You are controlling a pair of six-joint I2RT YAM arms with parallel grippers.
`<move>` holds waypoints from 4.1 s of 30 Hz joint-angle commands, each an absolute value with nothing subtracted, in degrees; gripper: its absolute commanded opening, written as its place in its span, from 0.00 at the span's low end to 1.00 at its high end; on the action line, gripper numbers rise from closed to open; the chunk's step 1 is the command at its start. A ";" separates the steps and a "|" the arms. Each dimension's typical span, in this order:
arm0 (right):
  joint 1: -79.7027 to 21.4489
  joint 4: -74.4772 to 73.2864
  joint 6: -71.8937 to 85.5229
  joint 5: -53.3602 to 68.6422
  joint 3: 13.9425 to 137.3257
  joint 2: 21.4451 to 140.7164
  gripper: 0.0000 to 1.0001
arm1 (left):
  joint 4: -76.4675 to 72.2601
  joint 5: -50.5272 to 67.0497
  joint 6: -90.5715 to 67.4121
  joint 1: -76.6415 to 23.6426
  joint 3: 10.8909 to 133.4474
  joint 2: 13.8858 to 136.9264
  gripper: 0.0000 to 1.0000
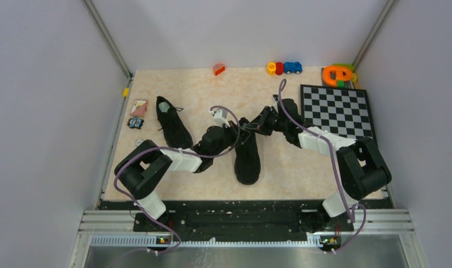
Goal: Tie the shoes
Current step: Wrap the shoelace around the shoelace, then cross the shoelace with the shoelace.
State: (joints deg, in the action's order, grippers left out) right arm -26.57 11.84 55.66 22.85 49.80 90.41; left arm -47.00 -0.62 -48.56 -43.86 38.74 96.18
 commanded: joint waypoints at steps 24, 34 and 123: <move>-26.84 -1.61 48.40 24.16 58.41 88.27 0.31 | -45.70 2.04 -48.43 -43.68 37.90 95.98 0.00; -24.56 -4.03 46.62 28.01 59.90 88.09 0.36 | -45.69 2.44 -48.34 -43.43 37.65 95.63 0.00; -18.50 13.55 45.84 41.26 52.14 92.85 0.36 | -40.68 3.47 -47.55 -42.63 39.48 94.22 0.00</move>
State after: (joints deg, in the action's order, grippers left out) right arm -17.32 9.54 43.88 40.25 49.32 91.77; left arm -43.55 1.65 -48.31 -42.26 38.57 95.11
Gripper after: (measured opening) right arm 0.361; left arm 0.006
